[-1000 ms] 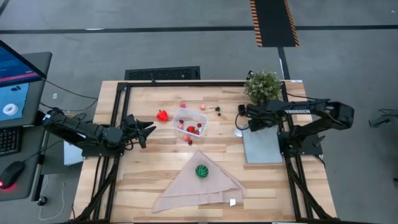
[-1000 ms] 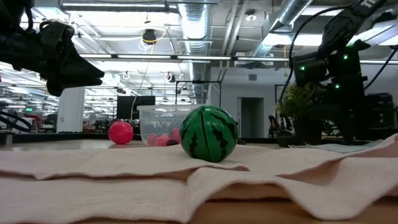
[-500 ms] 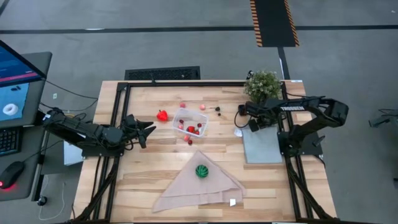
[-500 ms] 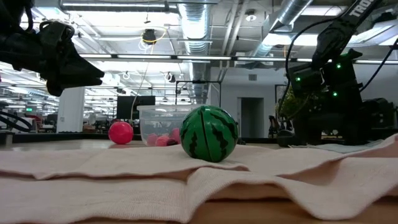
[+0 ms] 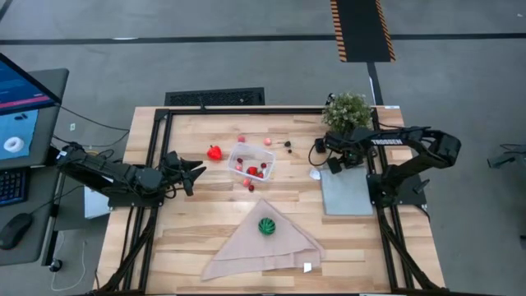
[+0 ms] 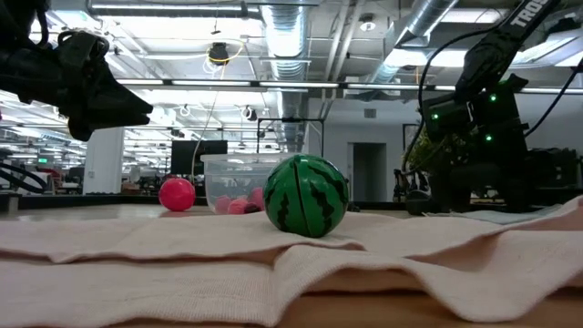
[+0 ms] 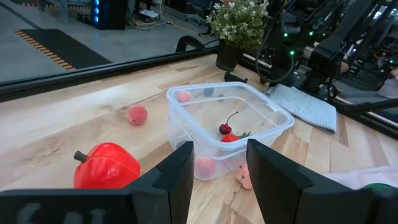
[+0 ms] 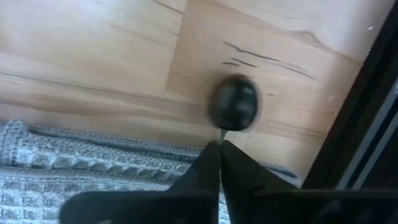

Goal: Pick and placing Produce into tupperware
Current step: Put the black cherry into the transparent bin

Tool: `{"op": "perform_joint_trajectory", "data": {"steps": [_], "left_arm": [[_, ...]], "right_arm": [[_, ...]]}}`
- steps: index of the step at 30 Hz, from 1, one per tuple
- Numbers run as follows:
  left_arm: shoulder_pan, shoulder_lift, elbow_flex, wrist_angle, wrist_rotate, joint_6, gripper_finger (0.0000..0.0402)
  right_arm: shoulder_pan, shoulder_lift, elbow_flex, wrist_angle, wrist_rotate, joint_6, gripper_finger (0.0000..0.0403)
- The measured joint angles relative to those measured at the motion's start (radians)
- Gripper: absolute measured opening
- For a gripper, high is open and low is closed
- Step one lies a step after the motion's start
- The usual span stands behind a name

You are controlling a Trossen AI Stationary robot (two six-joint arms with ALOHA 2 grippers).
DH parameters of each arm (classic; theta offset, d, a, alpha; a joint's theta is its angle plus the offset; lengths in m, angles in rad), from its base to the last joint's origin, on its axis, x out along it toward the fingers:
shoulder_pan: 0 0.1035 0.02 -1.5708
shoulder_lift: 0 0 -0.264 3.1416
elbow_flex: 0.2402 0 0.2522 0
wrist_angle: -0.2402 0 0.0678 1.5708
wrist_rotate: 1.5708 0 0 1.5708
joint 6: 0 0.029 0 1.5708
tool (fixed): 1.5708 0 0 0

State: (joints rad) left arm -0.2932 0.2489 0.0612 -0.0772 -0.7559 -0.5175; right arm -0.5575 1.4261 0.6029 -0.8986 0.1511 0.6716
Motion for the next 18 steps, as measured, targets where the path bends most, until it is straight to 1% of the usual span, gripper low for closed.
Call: {"op": "perform_joint_trajectory", "data": {"steps": [3, 8, 12, 14, 18], "left_arm": [[0.0, 0.0, 0.0, 0.0, 0.0, 0.0, 0.0139], [0.0, 0.0, 0.0, 0.0, 0.0, 0.0, 0.0139], [0.0, 0.0, 0.0, 0.001, -0.001, 0.0, 0.0139], [0.0, 0.0, 0.0, 0.002, -0.001, 0.0, 0.0139], [0.0, 0.0, -0.002, 0.011, -0.001, 0.008, 0.0139]], "right_arm": [[0.014, 0.0, 0.0, -0.001, 0.006, 0.001, 0.0012], [0.043, 0.001, -0.001, -0.002, 0.018, 0.025, 0.0028], [0.079, 0.002, 0.006, -0.009, 0.036, 0.035, 0.0011], [0.094, 0.002, 0.021, -0.006, 0.045, 0.036, 0.001], [0.112, 0.002, 0.059, -0.011, 0.053, 0.043, 0.0025]]}}
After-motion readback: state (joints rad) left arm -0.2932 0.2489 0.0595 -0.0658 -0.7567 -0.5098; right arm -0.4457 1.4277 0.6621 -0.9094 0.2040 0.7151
